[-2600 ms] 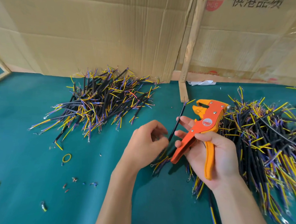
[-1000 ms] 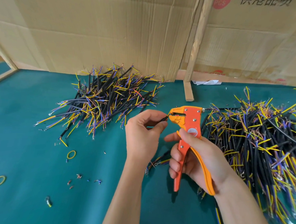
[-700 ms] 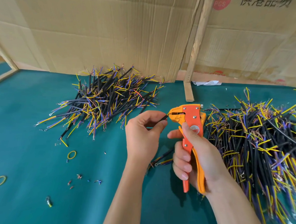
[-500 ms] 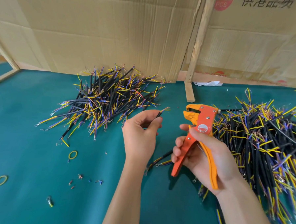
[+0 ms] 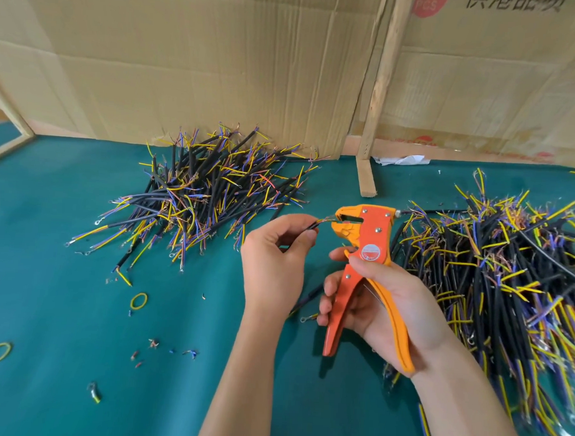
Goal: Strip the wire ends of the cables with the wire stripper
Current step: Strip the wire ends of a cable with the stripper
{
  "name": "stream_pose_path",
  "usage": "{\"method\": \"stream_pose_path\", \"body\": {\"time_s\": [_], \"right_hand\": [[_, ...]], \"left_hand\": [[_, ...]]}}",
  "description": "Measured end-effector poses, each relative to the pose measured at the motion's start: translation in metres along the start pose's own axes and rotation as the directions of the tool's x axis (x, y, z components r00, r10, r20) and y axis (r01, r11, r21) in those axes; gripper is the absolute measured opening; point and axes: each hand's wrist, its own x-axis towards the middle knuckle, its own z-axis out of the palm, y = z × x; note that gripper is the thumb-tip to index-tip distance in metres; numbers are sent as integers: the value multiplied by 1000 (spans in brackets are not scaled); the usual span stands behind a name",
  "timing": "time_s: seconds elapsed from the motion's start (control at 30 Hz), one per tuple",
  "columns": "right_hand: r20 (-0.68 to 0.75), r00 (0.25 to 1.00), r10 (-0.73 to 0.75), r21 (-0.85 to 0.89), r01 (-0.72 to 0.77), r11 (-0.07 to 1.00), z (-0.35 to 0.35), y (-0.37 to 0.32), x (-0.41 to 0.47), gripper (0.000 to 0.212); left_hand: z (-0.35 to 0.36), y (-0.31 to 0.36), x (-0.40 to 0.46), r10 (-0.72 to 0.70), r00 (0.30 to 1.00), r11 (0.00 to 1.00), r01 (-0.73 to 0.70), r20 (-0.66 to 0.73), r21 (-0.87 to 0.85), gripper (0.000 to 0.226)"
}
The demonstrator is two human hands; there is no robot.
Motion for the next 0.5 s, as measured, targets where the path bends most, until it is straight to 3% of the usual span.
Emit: {"method": "stream_pose_path", "body": {"time_s": [0.2,0.5], "right_hand": [[-3,1000,-5,-33,5,999,0,1,-1,23],[-63,998,-10,-34,8,999,1,0,0,26]], "left_hand": [[0,0,0,10,999,1000,-10,39,8,22],[-3,4,-2,-5,970,999,18,245,-49,42]]}}
